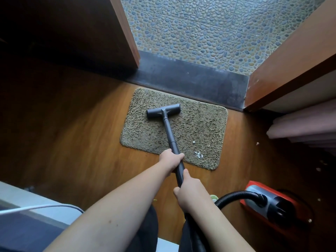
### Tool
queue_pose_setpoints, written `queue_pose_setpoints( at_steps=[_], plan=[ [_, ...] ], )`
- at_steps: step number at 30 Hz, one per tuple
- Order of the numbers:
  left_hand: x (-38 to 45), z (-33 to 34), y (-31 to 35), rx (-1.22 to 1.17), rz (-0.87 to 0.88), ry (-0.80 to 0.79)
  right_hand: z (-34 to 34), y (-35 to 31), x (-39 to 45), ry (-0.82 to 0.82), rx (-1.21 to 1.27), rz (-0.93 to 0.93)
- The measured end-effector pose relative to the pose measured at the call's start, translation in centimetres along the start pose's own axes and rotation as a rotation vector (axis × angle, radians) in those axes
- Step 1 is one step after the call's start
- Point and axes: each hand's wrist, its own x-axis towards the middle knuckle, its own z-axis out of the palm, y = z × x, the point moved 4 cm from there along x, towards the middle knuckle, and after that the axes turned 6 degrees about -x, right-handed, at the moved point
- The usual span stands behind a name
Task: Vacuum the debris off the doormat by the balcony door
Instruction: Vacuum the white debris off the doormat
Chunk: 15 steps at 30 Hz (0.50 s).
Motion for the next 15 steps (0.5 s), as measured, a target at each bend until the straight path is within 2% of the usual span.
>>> queue_pose_setpoints(
  at_steps=[8, 15],
  plan=[
    [-0.6, 1.0, -0.8, -0.076, -0.013, -0.017, -0.3, 1.4, -1.0, 0.008, -0.032, 0.005],
    [-2.7, 2.9, -2.9, -0.082, -0.035, -0.042, 0.1, 3.3, -3.4, -0.05, -0.085, 0.025]
  ],
)
